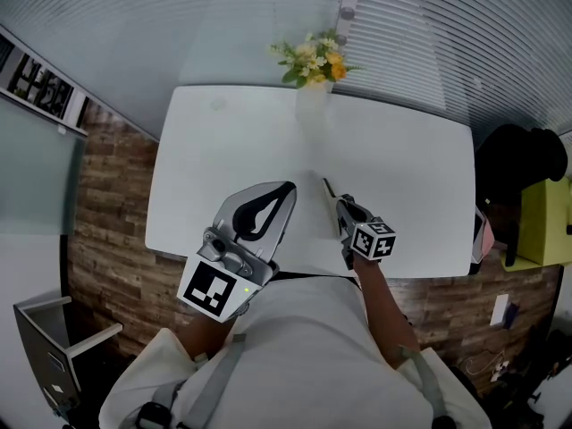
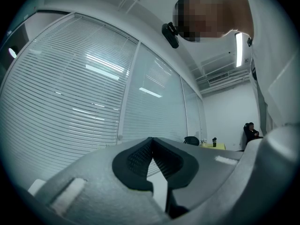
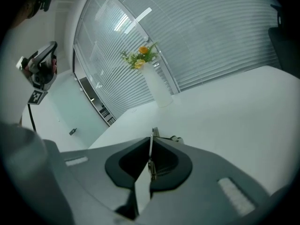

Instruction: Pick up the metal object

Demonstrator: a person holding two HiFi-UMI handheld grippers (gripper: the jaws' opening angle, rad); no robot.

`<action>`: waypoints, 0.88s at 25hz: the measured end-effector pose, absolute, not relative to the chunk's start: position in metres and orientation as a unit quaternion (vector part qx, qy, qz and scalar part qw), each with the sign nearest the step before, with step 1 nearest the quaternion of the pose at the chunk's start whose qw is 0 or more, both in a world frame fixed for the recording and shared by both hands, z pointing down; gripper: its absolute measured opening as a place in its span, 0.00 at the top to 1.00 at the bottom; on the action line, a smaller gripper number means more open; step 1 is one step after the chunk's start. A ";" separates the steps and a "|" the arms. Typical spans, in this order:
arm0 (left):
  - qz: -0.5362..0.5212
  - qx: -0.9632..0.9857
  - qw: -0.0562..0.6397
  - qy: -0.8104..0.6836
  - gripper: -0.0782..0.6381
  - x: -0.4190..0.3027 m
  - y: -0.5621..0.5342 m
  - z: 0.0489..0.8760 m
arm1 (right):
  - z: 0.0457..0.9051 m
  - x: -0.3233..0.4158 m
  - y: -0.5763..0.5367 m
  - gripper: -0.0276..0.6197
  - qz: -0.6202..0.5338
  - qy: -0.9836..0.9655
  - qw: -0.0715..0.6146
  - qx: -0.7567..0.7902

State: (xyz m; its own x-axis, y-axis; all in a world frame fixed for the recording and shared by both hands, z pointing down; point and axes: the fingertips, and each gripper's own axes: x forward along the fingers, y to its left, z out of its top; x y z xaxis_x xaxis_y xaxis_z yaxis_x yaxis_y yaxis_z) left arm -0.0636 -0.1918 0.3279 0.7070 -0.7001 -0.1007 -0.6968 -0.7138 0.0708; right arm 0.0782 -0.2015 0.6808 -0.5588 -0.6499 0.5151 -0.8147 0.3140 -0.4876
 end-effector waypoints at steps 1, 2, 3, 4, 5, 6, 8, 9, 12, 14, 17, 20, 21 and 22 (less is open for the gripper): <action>-0.060 0.924 0.013 -0.378 0.89 -0.062 -0.191 0.327 | 0.673 0.079 -0.203 0.95 0.359 -0.805 0.112 0.458; -0.060 0.924 0.013 -0.377 0.89 -0.061 -0.190 0.327 | 0.665 0.080 -0.204 0.95 0.351 -0.808 0.111 0.460; -0.059 0.924 0.012 -0.377 0.89 -0.060 -0.190 0.327 | 0.656 0.081 -0.205 0.95 0.341 -0.812 0.111 0.461; -0.059 0.924 0.012 -0.377 0.89 -0.058 -0.189 0.327 | 0.647 0.082 -0.206 0.95 0.332 -0.815 0.110 0.463; -0.060 0.924 0.011 -0.377 0.89 -0.057 -0.188 0.326 | 0.637 0.083 -0.207 0.95 0.323 -0.818 0.109 0.464; -0.060 0.924 0.011 -0.376 0.89 -0.055 -0.188 0.326 | 0.628 0.084 -0.209 0.95 0.314 -0.820 0.109 0.466; -0.061 0.924 0.011 -0.376 0.89 -0.052 -0.188 0.325 | 0.609 0.087 -0.212 0.95 0.293 -0.826 0.110 0.469; -0.061 0.924 0.011 -0.377 0.89 -0.050 -0.188 0.325 | 0.598 0.089 -0.213 0.95 0.284 -0.829 0.111 0.470; -0.061 0.924 0.011 -0.377 0.89 -0.045 -0.187 0.323 | 0.568 0.093 -0.214 0.95 0.257 -0.837 0.110 0.470; -0.061 0.924 0.010 -0.377 0.89 -0.041 -0.187 0.323 | 0.547 0.096 -0.213 0.95 0.237 -0.843 0.110 0.470; -0.061 0.924 0.009 -0.377 0.89 -0.035 -0.185 0.321 | 0.515 0.099 -0.211 0.95 0.207 -0.853 0.109 0.467; -0.061 0.924 0.009 -0.377 0.89 -0.028 -0.185 0.319 | 0.486 0.102 -0.208 0.95 0.178 -0.862 0.105 0.464; -0.061 0.924 0.009 -0.377 0.89 -0.026 -0.185 0.318 | 0.478 0.103 -0.208 0.95 0.170 -0.864 0.103 0.463; -0.061 0.924 0.009 -0.377 0.89 -0.023 -0.184 0.318 | 0.471 0.105 -0.207 0.95 0.164 -0.866 0.101 0.462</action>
